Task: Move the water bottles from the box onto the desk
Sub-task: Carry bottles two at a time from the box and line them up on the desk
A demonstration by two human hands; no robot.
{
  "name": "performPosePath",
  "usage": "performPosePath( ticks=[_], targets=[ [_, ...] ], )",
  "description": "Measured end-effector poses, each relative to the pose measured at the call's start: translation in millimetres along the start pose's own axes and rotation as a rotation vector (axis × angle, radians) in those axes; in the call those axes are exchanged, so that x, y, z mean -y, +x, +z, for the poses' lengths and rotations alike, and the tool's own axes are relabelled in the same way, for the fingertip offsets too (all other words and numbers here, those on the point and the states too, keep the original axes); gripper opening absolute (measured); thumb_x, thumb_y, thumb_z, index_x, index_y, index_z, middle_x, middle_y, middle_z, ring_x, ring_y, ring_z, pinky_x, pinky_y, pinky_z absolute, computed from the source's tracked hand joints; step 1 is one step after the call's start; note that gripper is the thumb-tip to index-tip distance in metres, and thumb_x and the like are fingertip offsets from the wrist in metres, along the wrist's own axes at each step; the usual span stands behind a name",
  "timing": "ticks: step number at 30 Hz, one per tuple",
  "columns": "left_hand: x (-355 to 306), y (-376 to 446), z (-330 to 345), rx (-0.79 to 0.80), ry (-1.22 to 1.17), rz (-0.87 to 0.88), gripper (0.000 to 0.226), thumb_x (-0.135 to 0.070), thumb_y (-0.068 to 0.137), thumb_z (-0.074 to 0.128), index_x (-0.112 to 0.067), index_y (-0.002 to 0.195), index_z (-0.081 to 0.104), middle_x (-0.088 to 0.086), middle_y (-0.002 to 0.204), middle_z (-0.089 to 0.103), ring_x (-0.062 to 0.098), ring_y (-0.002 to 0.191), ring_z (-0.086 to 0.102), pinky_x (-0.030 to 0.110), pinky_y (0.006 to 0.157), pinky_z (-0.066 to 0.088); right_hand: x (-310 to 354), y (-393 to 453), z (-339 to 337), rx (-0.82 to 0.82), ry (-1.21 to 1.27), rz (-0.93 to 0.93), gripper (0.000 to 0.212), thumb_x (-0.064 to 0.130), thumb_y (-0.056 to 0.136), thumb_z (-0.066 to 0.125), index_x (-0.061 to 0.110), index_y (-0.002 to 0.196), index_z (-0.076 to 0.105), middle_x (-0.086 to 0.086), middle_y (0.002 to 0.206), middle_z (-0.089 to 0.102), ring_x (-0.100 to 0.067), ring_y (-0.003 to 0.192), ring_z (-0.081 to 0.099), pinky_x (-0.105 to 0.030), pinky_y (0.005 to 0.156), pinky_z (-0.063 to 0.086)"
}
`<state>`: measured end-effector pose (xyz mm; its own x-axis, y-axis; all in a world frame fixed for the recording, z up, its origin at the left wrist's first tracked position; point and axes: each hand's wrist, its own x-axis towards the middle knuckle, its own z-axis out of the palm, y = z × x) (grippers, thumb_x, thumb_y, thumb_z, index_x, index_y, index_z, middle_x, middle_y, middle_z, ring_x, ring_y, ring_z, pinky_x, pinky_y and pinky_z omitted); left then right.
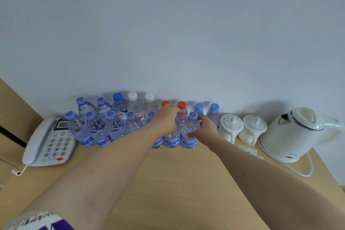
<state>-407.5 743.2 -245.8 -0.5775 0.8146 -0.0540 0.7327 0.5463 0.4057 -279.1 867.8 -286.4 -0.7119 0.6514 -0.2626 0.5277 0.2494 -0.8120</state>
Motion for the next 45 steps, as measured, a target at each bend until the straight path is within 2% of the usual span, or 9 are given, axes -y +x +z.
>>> performPosePath(
  ticks=[4, 11, 14, 17, 22, 31, 35, 41, 45],
  targets=[
    [-2, -4, -5, -0.011, -0.009, 0.021, 0.061, -0.001, 0.083, 0.072, -0.017, 0.141, 0.061, 0.012, 0.122, 0.058, 0.031, 0.111, 0.058, 0.031, 0.085, 0.045, 7, -6, -4, -0.035, -0.052, -0.004, 0.074, 0.007, 0.076, 0.085, 0.016, 0.141, 0.050, -0.002, 0.118, 0.060, -0.025, 0.109, 0.061, -0.038, 0.089, 0.054],
    [-21, -2, -20, -0.119, -0.017, 0.089, 0.040, -0.014, 0.085, 0.068, -0.015, 0.125, 0.067, 0.009, 0.118, 0.060, 0.031, 0.116, 0.052, 0.037, 0.092, 0.050, 23, -22, -22, -0.138, -0.237, -0.067, 0.089, 0.023, 0.073, 0.087, 0.020, 0.150, 0.042, -0.007, 0.137, 0.056, -0.027, 0.121, 0.056, -0.036, 0.091, 0.048],
    [-34, -1, -20, -0.110, -0.010, 0.138, 0.050, -0.018, 0.085, 0.069, -0.017, 0.135, 0.063, 0.010, 0.122, 0.061, 0.033, 0.119, 0.051, 0.036, 0.095, 0.047, 27, -36, -33, -0.187, -0.326, -0.065, 0.094, 0.029, 0.072, 0.088, 0.024, 0.152, 0.040, -0.009, 0.139, 0.052, -0.030, 0.127, 0.053, -0.038, 0.098, 0.046],
    [-49, 2, -15, -0.076, -0.008, 0.199, 0.050, -0.020, 0.086, 0.069, -0.017, 0.136, 0.062, 0.011, 0.127, 0.058, 0.034, 0.122, 0.049, 0.039, 0.098, 0.047, 25, -54, -47, -0.241, -0.395, -0.044, 0.091, 0.028, 0.071, 0.085, 0.028, 0.150, 0.041, -0.009, 0.135, 0.053, -0.030, 0.122, 0.054, -0.035, 0.091, 0.047],
    [-93, 3, 1, -0.020, -0.005, 0.295, 0.061, -0.027, 0.085, 0.073, -0.019, 0.142, 0.056, 0.011, 0.135, 0.055, 0.033, 0.127, 0.047, 0.040, 0.104, 0.044, 8, -94, -83, -0.330, -0.471, 0.044, 0.094, 0.033, 0.075, 0.084, 0.027, 0.156, 0.036, -0.006, 0.152, 0.045, -0.032, 0.139, 0.039, -0.042, 0.107, 0.041],
    [-219, -31, 36, 0.111, 0.082, 0.535, 0.069, -0.034, 0.082, 0.075, -0.023, 0.146, 0.052, 0.009, 0.140, 0.052, 0.033, 0.133, 0.044, 0.044, 0.106, 0.044, -62, -195, -154, -0.534, -0.409, 0.256, 0.094, 0.040, 0.079, 0.082, 0.031, 0.157, 0.031, -0.003, 0.150, 0.044, -0.029, 0.138, 0.038, -0.041, 0.108, 0.040],
    [-291, -61, 64, 0.148, 0.104, 0.650, 0.070, -0.035, 0.085, 0.075, -0.020, 0.148, 0.049, 0.008, 0.149, 0.048, 0.030, 0.140, 0.040, 0.041, 0.111, 0.041, -104, -251, -190, -0.615, -0.374, 0.323, 0.091, 0.040, 0.080, 0.081, 0.032, 0.156, 0.031, -0.001, 0.151, 0.043, -0.027, 0.137, 0.037, -0.040, 0.103, 0.041],
    [-411, -138, 131, 0.239, 0.079, 0.754, 0.072, -0.033, 0.087, 0.070, -0.023, 0.153, 0.041, 0.007, 0.154, 0.041, 0.027, 0.144, 0.032, 0.042, 0.110, 0.041, -188, -366, -250, -0.694, -0.378, 0.481, 0.093, 0.041, 0.080, 0.080, 0.033, 0.157, 0.028, -0.002, 0.150, 0.043, -0.029, 0.137, 0.037, -0.041, 0.103, 0.040],
    [-493, -202, 178, 0.309, 0.121, 0.881, 0.070, -0.034, 0.088, 0.069, -0.022, 0.151, 0.041, 0.007, 0.151, 0.041, 0.028, 0.140, 0.034, 0.039, 0.102, 0.041, -245, -453, -287, -0.758, -0.336, 0.577, 0.091, 0.042, 0.082, 0.080, 0.033, 0.156, 0.029, -0.001, 0.153, 0.039, -0.028, 0.139, 0.034, -0.041, 0.107, 0.039]
  ],
)
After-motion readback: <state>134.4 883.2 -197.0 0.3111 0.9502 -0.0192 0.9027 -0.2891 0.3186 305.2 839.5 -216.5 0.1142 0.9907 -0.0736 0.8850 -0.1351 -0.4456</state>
